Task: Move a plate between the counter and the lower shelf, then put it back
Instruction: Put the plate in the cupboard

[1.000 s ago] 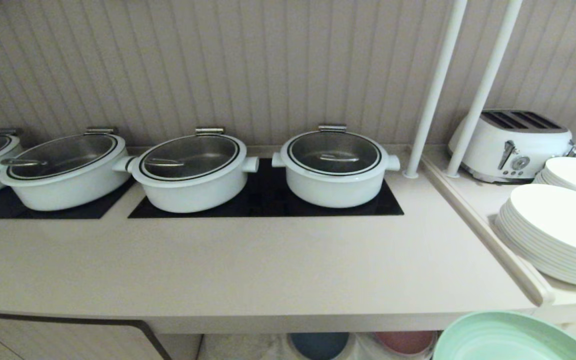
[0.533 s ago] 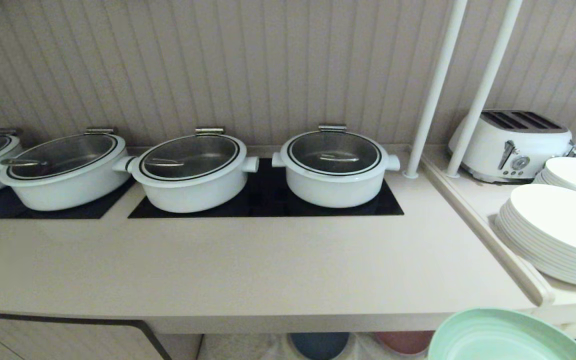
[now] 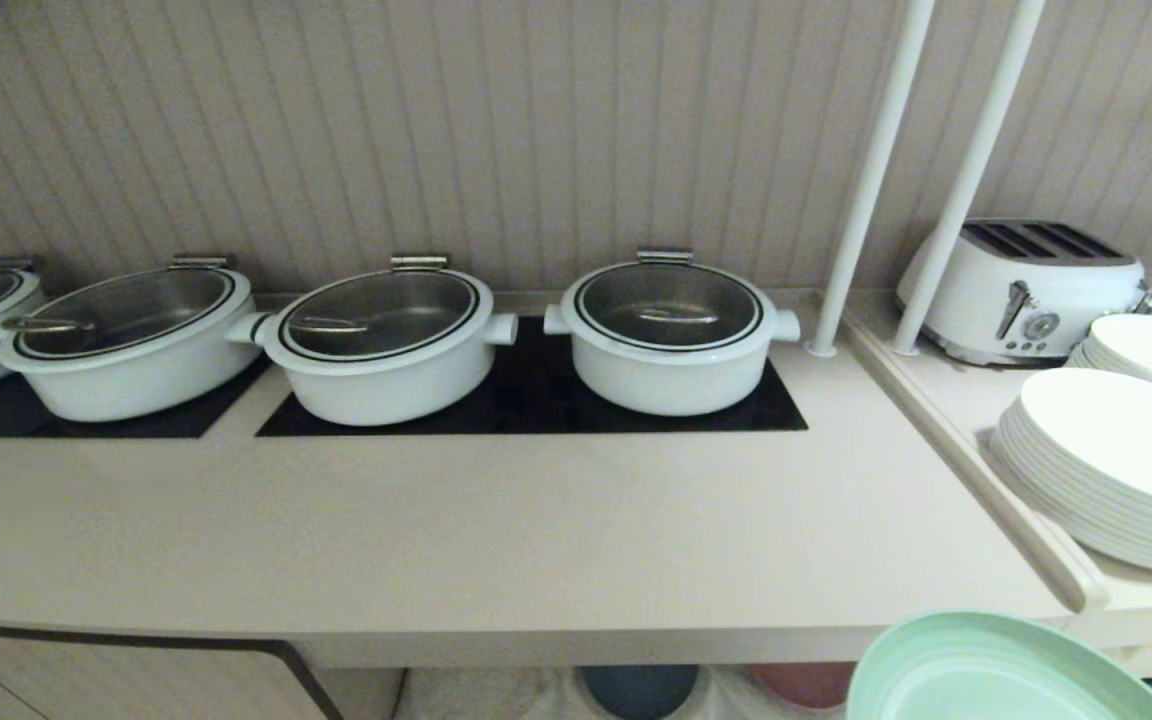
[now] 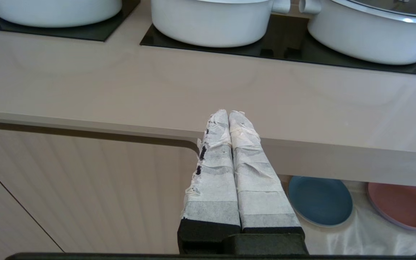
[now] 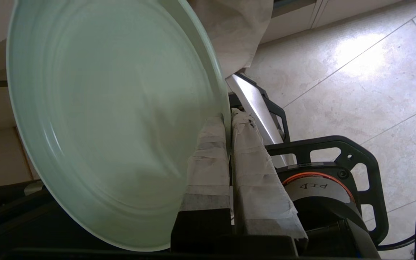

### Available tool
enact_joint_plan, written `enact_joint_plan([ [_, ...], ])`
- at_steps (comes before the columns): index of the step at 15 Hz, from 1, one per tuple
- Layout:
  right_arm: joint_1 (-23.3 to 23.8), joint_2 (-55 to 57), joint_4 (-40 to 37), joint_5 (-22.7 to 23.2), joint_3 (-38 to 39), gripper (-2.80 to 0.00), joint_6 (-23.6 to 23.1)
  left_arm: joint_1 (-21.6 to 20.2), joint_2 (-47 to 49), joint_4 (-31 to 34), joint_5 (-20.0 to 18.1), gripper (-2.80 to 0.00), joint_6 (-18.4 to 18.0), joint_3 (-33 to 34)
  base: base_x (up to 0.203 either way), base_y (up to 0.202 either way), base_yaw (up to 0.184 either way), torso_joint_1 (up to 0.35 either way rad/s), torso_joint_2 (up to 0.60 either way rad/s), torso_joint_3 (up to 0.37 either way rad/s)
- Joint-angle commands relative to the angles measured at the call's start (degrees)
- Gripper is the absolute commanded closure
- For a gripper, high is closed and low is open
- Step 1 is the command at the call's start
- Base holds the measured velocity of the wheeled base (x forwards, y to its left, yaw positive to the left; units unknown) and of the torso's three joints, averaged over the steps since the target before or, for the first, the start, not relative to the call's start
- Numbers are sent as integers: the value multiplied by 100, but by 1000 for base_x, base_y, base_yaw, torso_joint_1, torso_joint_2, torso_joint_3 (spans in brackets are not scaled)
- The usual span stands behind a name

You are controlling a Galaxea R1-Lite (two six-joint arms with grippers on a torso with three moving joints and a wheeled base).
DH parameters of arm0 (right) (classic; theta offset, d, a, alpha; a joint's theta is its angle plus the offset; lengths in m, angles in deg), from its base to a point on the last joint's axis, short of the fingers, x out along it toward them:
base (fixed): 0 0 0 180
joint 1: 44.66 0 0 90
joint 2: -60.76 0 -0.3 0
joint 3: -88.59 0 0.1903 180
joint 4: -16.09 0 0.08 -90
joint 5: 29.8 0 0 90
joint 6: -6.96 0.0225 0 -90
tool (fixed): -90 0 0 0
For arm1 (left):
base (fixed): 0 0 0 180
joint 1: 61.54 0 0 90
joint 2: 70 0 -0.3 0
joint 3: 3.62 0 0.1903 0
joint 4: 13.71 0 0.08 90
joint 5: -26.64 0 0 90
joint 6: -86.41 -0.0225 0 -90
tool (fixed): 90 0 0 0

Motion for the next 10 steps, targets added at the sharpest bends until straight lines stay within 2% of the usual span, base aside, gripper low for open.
enact_joint_plan([
  [1,-8,18,-18,5,-11,0,21,0,-2,0,0,0,5,0,0,0,0,0,0,0],
  [10,-78,27,96,-4,-11,0,12,0,-2,0,0,0,5,-8,0,0,0,0,0,0],
])
